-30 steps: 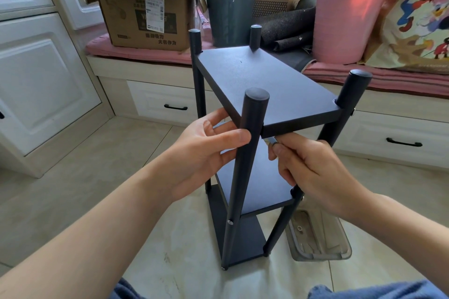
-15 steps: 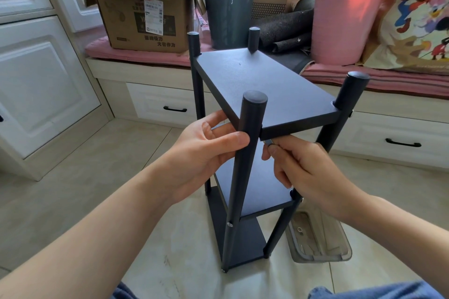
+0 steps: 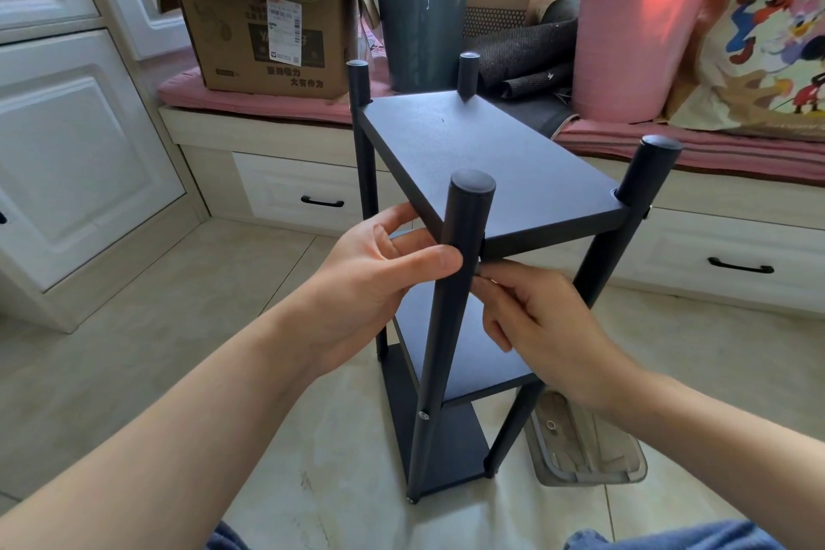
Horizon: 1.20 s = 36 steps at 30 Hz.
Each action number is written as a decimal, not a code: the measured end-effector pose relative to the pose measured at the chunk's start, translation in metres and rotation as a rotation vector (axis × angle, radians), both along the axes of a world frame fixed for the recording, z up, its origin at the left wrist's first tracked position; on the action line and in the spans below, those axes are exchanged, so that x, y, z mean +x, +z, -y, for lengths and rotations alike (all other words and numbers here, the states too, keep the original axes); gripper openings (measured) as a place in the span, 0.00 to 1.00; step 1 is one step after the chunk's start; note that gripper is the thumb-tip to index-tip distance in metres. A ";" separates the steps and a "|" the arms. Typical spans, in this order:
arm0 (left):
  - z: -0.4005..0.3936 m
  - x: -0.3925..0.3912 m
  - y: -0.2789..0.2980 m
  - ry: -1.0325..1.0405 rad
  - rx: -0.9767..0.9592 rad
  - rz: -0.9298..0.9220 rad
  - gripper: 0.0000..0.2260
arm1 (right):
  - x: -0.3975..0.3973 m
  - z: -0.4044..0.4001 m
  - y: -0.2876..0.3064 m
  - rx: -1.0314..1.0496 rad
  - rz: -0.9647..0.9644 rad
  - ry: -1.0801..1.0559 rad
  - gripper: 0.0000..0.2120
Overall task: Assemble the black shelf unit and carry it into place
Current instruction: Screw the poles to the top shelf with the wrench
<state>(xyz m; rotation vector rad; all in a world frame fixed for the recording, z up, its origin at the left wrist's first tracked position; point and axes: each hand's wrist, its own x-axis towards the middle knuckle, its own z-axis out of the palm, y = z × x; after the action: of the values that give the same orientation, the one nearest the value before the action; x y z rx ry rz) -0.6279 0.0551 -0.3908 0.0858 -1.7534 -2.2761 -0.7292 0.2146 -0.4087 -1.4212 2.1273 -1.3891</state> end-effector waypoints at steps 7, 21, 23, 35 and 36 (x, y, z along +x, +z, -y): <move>0.001 0.000 -0.001 0.018 -0.027 0.012 0.28 | 0.006 0.014 0.000 -0.025 0.090 0.002 0.16; 0.002 0.001 -0.002 0.012 0.003 -0.011 0.28 | 0.001 0.020 -0.001 -0.045 0.066 -0.030 0.19; 0.002 0.000 -0.003 0.011 0.010 -0.009 0.29 | 0.001 0.015 -0.001 -0.033 0.044 -0.016 0.19; 0.005 -0.006 0.000 -0.051 0.034 0.020 0.24 | -0.001 -0.030 -0.003 -0.005 -0.031 -0.010 0.14; 0.006 -0.007 0.001 -0.052 0.048 0.029 0.21 | -0.002 -0.032 -0.003 -0.015 -0.030 -0.012 0.15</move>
<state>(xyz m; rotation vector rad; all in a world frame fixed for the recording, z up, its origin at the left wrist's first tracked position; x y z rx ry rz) -0.6347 0.0492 -0.3897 0.0842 -1.7354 -2.3654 -0.7311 0.2461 -0.4114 -1.4458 2.1519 -1.4002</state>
